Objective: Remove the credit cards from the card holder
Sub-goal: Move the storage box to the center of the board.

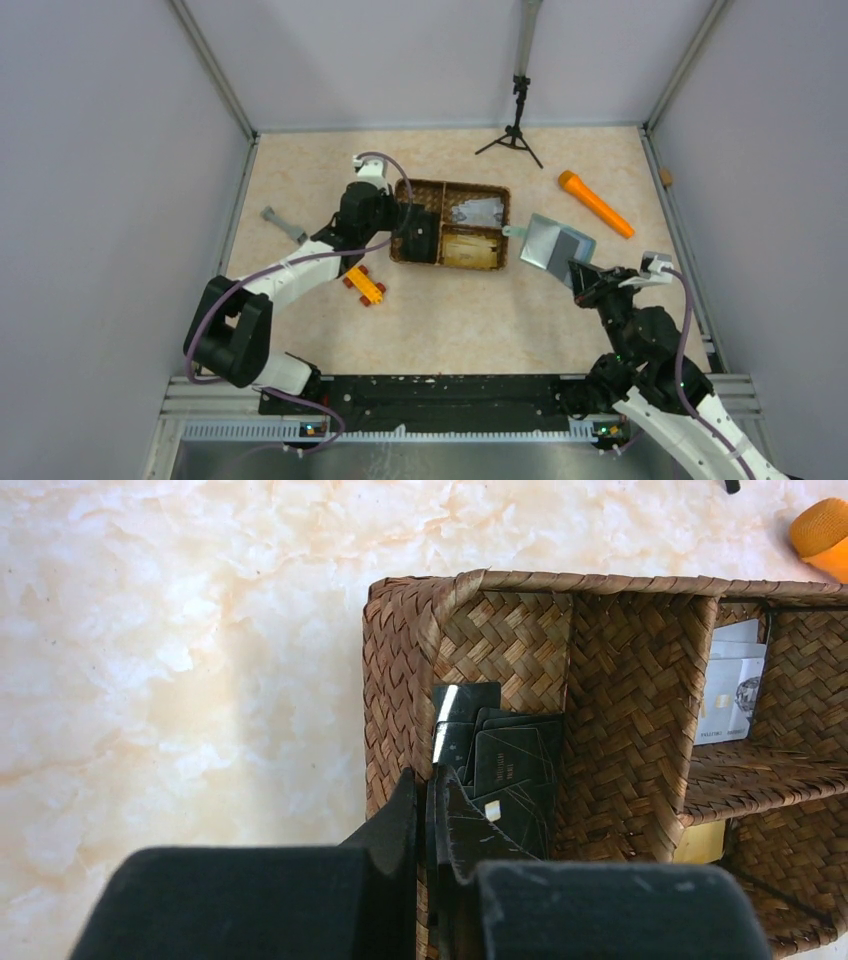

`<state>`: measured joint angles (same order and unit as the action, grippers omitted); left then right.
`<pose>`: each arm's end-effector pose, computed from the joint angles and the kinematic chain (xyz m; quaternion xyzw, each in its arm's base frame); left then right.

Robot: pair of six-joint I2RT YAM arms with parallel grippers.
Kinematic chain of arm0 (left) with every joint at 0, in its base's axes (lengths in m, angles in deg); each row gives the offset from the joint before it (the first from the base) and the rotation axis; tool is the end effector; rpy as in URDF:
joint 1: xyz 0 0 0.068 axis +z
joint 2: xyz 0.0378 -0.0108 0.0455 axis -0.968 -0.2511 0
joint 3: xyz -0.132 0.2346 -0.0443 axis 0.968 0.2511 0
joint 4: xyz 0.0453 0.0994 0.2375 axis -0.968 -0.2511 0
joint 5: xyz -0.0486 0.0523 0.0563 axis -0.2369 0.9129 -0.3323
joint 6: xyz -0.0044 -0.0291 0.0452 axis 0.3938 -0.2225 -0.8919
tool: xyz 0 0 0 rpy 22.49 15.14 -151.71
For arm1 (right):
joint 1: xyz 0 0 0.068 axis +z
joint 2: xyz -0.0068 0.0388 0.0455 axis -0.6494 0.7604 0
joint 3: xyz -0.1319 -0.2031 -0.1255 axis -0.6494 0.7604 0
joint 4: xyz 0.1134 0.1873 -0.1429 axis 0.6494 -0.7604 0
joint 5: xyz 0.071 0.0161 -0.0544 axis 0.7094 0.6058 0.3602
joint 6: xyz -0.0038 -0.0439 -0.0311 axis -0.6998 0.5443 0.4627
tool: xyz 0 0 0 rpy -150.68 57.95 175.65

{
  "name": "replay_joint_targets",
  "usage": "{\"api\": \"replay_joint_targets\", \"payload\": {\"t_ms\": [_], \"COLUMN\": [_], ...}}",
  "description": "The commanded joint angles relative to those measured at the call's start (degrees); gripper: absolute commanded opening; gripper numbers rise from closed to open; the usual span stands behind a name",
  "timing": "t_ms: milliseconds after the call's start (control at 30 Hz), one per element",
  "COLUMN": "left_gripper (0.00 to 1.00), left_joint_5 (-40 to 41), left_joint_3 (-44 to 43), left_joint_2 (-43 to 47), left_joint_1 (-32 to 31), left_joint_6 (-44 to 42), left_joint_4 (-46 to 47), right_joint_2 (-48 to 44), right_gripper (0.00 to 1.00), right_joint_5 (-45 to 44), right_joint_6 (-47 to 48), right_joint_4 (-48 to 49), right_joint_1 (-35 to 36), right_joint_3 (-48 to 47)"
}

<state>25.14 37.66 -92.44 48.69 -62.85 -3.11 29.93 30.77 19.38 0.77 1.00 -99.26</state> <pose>0.2902 -0.1422 0.2432 0.0223 0.8367 -0.1738 0.5188 0.0627 0.0321 0.2669 0.1108 0.6917 0.2569 0.6657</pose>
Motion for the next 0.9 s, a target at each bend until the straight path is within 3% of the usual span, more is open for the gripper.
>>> {"api": "replay_joint_targets", "payload": {"t_ms": [0,167,300,533,567,633,667,767,867], "left_gripper": [0.00,0.00,0.00,0.00,0.03,0.34,0.44,0.64,0.77], "left_joint_5": [0.93,-3.12,-9.86,-15.82,-16.78,-17.81,-17.68,-14.52,-10.73], "left_joint_3": [-0.81,-6.03,-18.22,-35.39,-38.26,-42.83,-43.59,-39.95,-35.08], "left_joint_2": [0.94,-4.12,-13.74,-27.45,-29.46,-31.94,-32.09,-28.04,-20.39], "left_joint_1": [-1.18,-1.88,-1.96,-3.87,-4.10,-4.28,-4.30,-4.31,-4.18], "left_joint_6": [-1.06,0.05,3.98,5.64,5.75,5.87,5.69,4.63,2.66], "left_joint_4": [11.18,8.75,-2.13,-7.20,-8.70,-13.17,-14.22,-13.25,-14.49], "right_joint_2": [-0.80,-0.81,0.90,2.16,2.15,2.45,2.75,4.00,6.07], "right_gripper": [0.00,0.00,0.00,0.00,0.00,0.00,0.00,0.00,0.00], "right_joint_5": [-7.01,-6.60,-4.46,-2.65,-2.18,-0.33,0.91,4.02,7.08], "right_joint_6": [-2.28,-1.62,-0.40,0.15,0.34,0.66,0.76,-0.16,-1.45], "right_joint_4": [-0.64,1.44,4.01,4.51,4.84,5.41,5.67,6.00,7.17], "right_joint_1": [0.08,0.07,0.07,0.08,0.08,0.08,0.01,0.08,0.08], "right_joint_3": [-2.70,-2.64,-3.49,-4.88,-4.85,-4.86,-4.82,-4.62,-4.18]}}
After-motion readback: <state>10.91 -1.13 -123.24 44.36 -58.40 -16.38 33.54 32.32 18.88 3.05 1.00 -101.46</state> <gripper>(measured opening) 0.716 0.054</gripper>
